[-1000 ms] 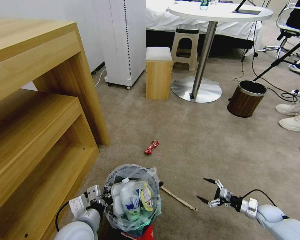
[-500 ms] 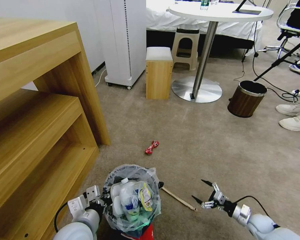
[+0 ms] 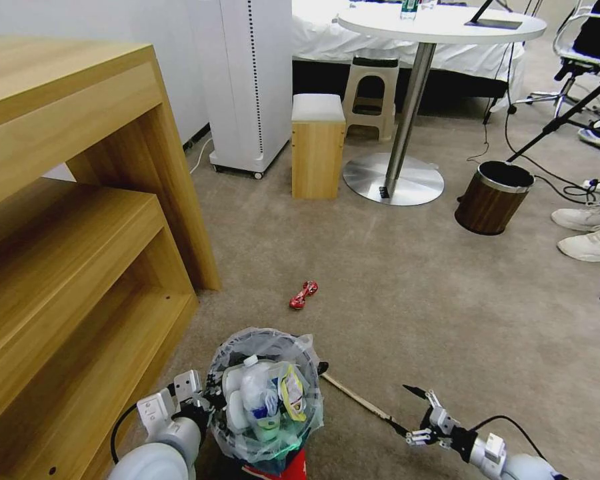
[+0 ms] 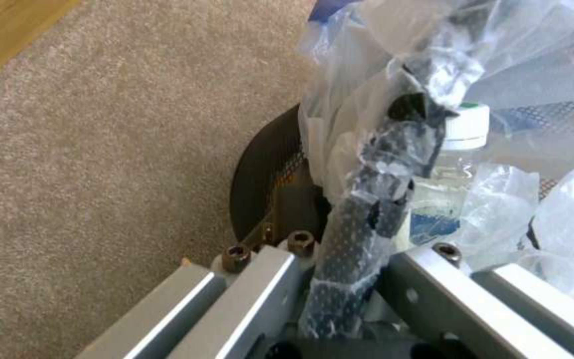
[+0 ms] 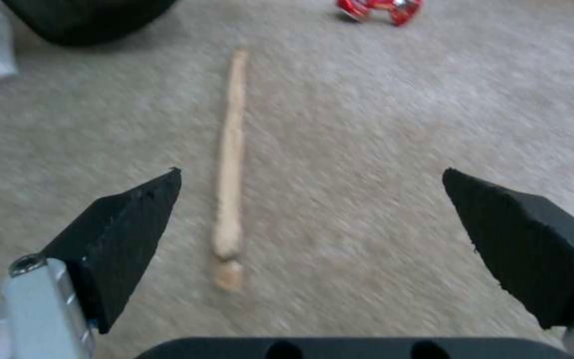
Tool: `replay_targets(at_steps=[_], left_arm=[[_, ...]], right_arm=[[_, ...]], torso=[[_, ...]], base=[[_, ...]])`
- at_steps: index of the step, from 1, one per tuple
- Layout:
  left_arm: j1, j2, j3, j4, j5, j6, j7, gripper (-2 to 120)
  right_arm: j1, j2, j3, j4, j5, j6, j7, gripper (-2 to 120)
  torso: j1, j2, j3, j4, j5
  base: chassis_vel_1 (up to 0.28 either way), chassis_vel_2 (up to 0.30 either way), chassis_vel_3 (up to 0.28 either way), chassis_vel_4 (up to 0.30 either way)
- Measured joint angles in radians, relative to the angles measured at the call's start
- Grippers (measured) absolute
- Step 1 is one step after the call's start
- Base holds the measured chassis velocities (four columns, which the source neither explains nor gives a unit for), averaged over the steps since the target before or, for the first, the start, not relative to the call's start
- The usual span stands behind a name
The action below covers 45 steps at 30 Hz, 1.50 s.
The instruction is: Pick up the trash bin and place the garbage on the floor into it.
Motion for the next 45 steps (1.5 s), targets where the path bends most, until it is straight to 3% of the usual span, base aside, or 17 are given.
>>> replay_targets(at_steps=[26, 38, 45], left_arm=[[-0.029, 0.017, 0.012, 0.004, -0.028, 0.003, -0.011, 0], [-0.037, 0.034, 0.015, 0.004, -0.039, 0.0, -0.012, 0], [-0.038, 0.035, 0.017, -0.001, -0.044, 0.0, -0.013, 0]], right_arm=[[0.091, 0.115, -0.024, -0.225, -0.001, -0.001, -0.044, 98], [0.089, 0.116, -0.041, -0.152, -0.007, -0.001, -0.024, 98], [0.092, 0.124, -0.05, -0.182, -0.018, -0.001, -0.026, 95]], torso=[[0.0, 0.0, 0.0, 0.0001, 0.0], [0.0, 0.0, 0.0, 0.0002, -0.0001], [0.0, 0.0, 0.0, 0.0001, -0.0001]], base=[[0.0, 0.0, 0.0, 0.0], [0.0, 0.0, 0.0, 0.0], [0.0, 0.0, 0.0, 0.0]])
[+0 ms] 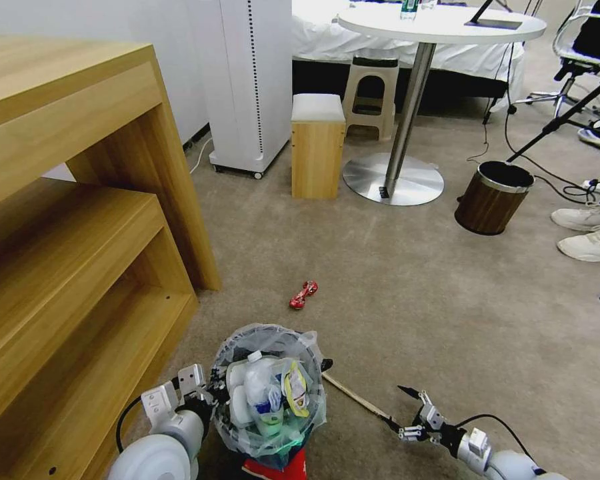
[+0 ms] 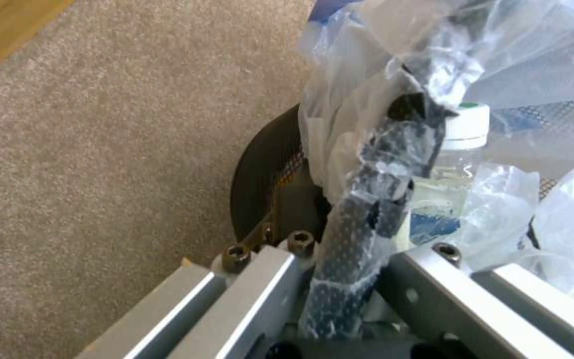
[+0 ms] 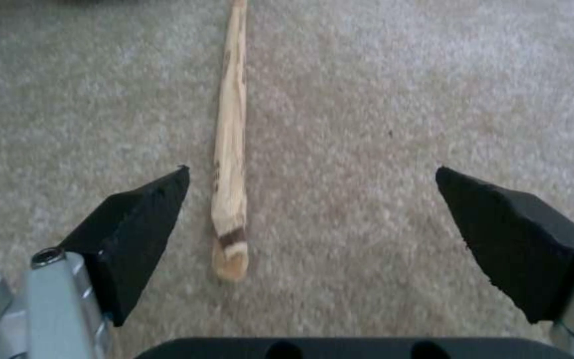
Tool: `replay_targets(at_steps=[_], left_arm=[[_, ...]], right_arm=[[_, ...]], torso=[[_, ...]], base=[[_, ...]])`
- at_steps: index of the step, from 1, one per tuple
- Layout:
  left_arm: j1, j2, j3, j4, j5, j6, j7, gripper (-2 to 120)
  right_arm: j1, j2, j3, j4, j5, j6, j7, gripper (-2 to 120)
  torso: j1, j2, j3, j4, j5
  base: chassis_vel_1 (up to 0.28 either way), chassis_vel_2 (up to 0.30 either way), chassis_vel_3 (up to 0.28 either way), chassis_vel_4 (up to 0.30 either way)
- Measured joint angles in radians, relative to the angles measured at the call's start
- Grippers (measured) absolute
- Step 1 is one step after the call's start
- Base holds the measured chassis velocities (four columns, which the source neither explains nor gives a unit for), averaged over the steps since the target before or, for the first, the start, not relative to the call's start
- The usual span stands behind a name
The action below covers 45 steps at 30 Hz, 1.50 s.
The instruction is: Pick up the trash bin and place the garbage on the floor into it.
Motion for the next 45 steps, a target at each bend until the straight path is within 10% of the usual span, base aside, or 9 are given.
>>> replay_targets(at_steps=[22, 45], left_arm=[[0.004, -0.001, -0.002, -0.01, -0.003, -0.001, -0.001, 0], [-0.008, -0.005, 0.01, -0.007, -0.008, -0.013, 0.004, 0]], right_arm=[[0.045, 0.061, -0.023, -0.113, -0.016, 0.0, -0.006, 87], [0.039, 0.055, -0.012, -0.101, -0.028, 0.001, -0.005, 10]], torso=[[0.0, 0.0, 0.0, 0.0, 0.0001], [0.0, 0.0, 0.0, 0.0001, 0.0001]], base=[[0.0, 0.0, 0.0, 0.0], [0.0, 0.0, 0.0, 0.0]])
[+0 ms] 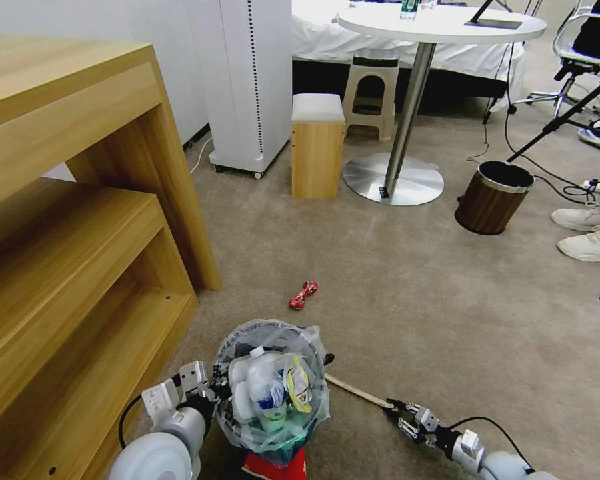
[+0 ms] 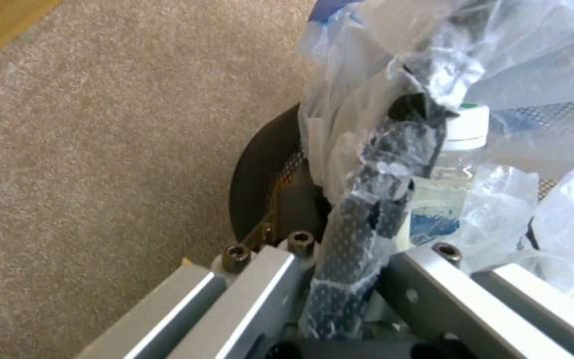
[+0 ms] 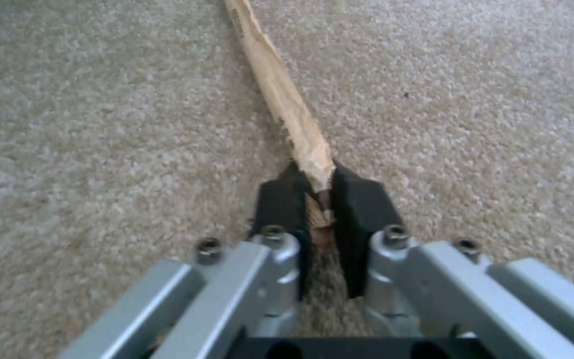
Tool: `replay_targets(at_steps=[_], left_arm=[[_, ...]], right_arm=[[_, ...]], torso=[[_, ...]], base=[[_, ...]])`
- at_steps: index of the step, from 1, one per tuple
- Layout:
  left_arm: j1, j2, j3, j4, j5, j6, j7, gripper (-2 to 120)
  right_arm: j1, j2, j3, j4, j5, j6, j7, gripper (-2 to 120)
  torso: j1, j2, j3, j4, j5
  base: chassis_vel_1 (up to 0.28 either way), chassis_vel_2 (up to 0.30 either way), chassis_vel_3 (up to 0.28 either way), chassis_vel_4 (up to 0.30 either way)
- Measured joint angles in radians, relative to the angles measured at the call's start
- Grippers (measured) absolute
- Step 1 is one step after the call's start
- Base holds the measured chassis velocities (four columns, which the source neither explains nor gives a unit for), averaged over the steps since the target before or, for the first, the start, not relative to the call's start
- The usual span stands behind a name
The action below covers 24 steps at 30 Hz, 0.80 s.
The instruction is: Pick up the trash bin and place the garbage on the floor into it.
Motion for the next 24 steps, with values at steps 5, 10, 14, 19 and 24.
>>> replay_targets(at_steps=[5, 10, 14, 19, 24], left_arm=[[0.0, -0.003, 0.001, 0.0, 0.002, -0.002, 0.001, 0], [-0.002, 0.001, 0.001, 0.01, 0.003, -0.003, 0.002, 0], [-0.01, 0.011, 0.0, 0.021, -0.002, -0.003, 0.002, 0], [-0.019, 0.023, 0.0, 0.038, -0.007, -0.004, 0.002, 0], [-0.031, 0.028, 0.002, 0.059, -0.009, -0.006, 0.002, 0]], right_arm=[[-0.003, -0.001, 0.005, 0.0, -0.006, 0.001, -0.001, 0], [-0.016, -0.02, 0.02, 0.038, 0.02, 0.001, -0.014, 0], [-0.037, -0.05, 0.039, 0.105, 0.054, 0.001, -0.015, 0], [-0.06, -0.094, 0.082, 0.193, 0.071, 0.002, -0.013, 0], [-0.094, -0.168, 0.15, 0.3, 0.103, 0.002, -0.012, 0]], torso=[[0.0, 0.0, 0.0, 0.0, 0.0], [0.0, 0.0, 0.0, 0.0001, 0.0], [0.0, 0.0, 0.0, 0.0, 0.0001], [0.0, 0.0, 0.0, 0.0, 0.0002], [0.0, 0.0, 0.0, -0.0002, 0.0]], base=[[0.0, 0.0, 0.0, 0.0], [0.0, 0.0, 0.0, 0.0], [0.0, 0.0, 0.0, 0.0], [0.0, 0.0, 0.0, 0.0], [0.0, 0.0, 0.0, 0.0]])
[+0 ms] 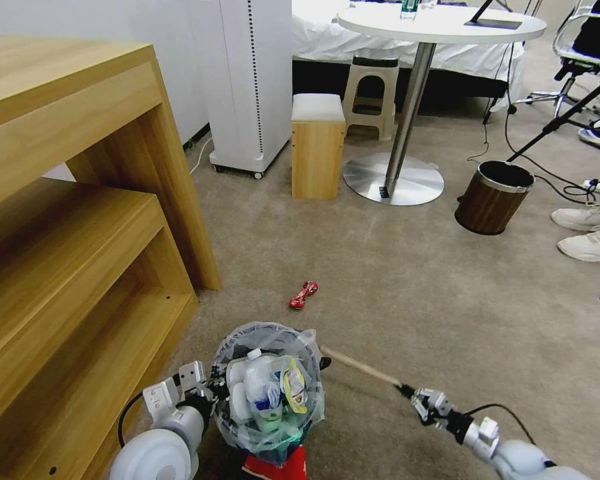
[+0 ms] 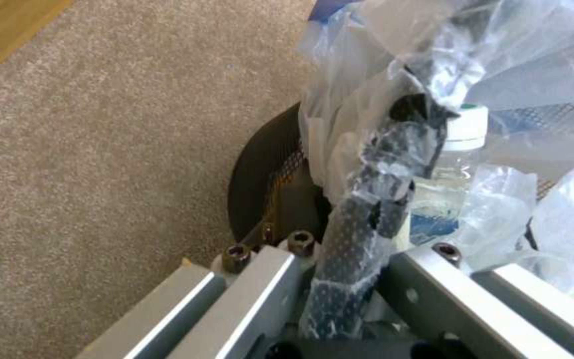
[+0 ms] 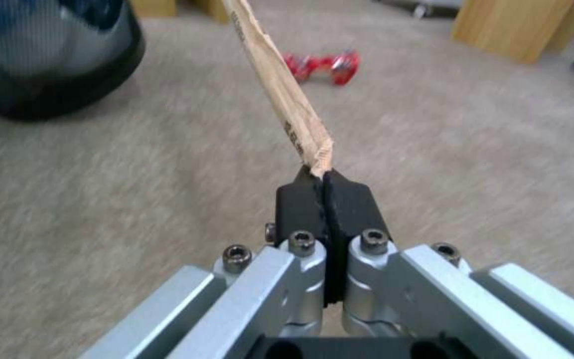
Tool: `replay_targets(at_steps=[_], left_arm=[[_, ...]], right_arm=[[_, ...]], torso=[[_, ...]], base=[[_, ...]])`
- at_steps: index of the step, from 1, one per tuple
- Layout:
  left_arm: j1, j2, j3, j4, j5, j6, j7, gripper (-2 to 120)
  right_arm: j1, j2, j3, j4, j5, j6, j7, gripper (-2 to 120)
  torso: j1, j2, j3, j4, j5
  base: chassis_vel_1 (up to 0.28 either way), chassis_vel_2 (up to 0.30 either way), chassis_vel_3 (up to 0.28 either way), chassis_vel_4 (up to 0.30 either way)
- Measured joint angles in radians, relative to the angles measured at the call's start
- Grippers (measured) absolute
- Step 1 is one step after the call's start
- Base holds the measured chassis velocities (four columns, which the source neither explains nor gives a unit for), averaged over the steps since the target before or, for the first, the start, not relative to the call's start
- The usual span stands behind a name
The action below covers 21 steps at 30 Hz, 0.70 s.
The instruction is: Pick up the trash bin and place the garbage on the floor into it.
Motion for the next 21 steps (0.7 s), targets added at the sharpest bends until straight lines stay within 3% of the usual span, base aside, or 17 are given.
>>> replay_targets(at_steps=[9, 11, 21], left_arm=[[0.006, -0.012, -0.004, 0.004, 0.014, 0.0, -0.001, 0], [0.013, -0.015, 0.0, 0.004, 0.025, 0.0, -0.001, 0], [0.028, -0.038, 0.012, -0.006, 0.055, 0.002, 0.006, 0]], right_arm=[[-0.034, -0.052, 0.1, 0.115, 0.004, 0.0, -0.003, 0], [-0.096, -0.093, 0.201, 0.246, -0.007, 0.001, -0.01, 0], [-0.108, -0.111, 0.228, 0.47, -0.025, 0.001, 0.045, 0]], torso=[[0.0, 0.0, 0.0, 0.0004, 0.0001], [0.0, 0.0, 0.0, 0.0, 0.0], [0.0, 0.0, 0.0, 0.0001, -0.0003]], base=[[0.0, 0.0, 0.0, 0.0], [0.0, 0.0, 0.0, 0.0], [0.0, 0.0, 0.0, 0.0]])
